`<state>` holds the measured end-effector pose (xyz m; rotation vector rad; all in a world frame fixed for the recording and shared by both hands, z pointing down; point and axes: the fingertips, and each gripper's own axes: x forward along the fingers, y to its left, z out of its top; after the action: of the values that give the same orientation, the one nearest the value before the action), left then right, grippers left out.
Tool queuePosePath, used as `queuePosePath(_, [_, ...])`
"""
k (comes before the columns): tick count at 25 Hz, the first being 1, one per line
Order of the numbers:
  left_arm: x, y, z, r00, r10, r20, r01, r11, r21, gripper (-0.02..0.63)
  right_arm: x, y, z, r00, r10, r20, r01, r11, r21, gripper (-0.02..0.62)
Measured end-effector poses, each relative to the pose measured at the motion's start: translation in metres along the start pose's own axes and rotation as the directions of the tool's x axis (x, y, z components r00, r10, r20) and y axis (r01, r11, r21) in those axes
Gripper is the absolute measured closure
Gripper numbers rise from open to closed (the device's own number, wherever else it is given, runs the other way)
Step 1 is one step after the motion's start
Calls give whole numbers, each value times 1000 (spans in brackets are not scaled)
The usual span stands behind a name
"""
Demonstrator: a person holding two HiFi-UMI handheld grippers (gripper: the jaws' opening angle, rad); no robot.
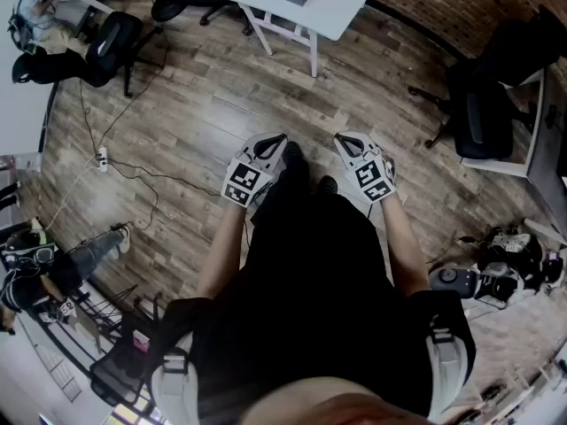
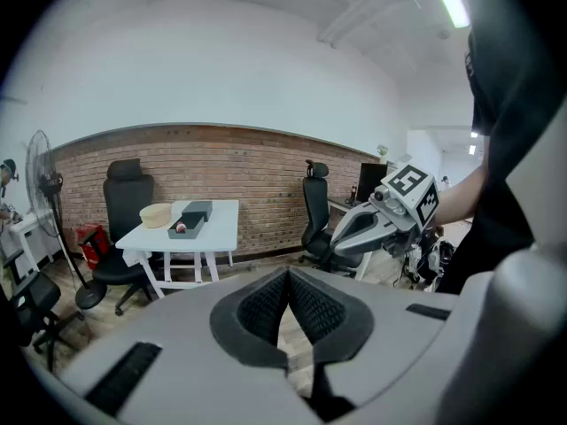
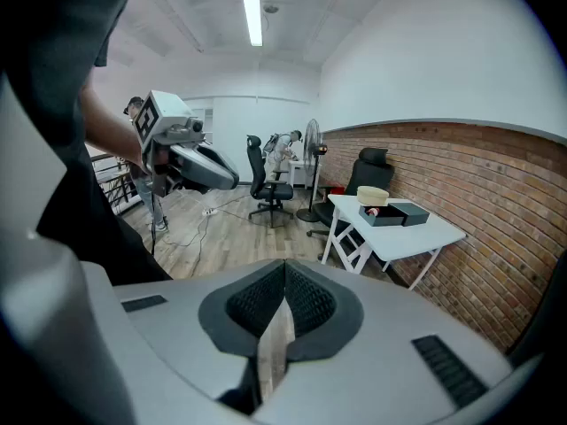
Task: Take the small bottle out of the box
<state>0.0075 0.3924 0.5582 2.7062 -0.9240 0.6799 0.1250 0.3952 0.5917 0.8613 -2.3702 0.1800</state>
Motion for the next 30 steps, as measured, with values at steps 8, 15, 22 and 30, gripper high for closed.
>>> queuePosePath(8, [-1,-48,11,1000,9,17,-9,1000,28,586,-42,7,-30,999,-34,39,34,999,9,598])
queuePosePath(15, [8,-59,36,998,42,56,-44,998,43,586,-50,-13,-39,998,-51,29,51,999,-3,597])
queuePosePath(22, [11,-43,50,994,77,78,-79,996,32,586,-43,-25,-19,997,-34,64,35,999,-9,597])
queuePosePath(30, [17,-17,61,992,85,93,-90,995,43,586,-36,-51,-8,998,-49,50,49,999,-2,597])
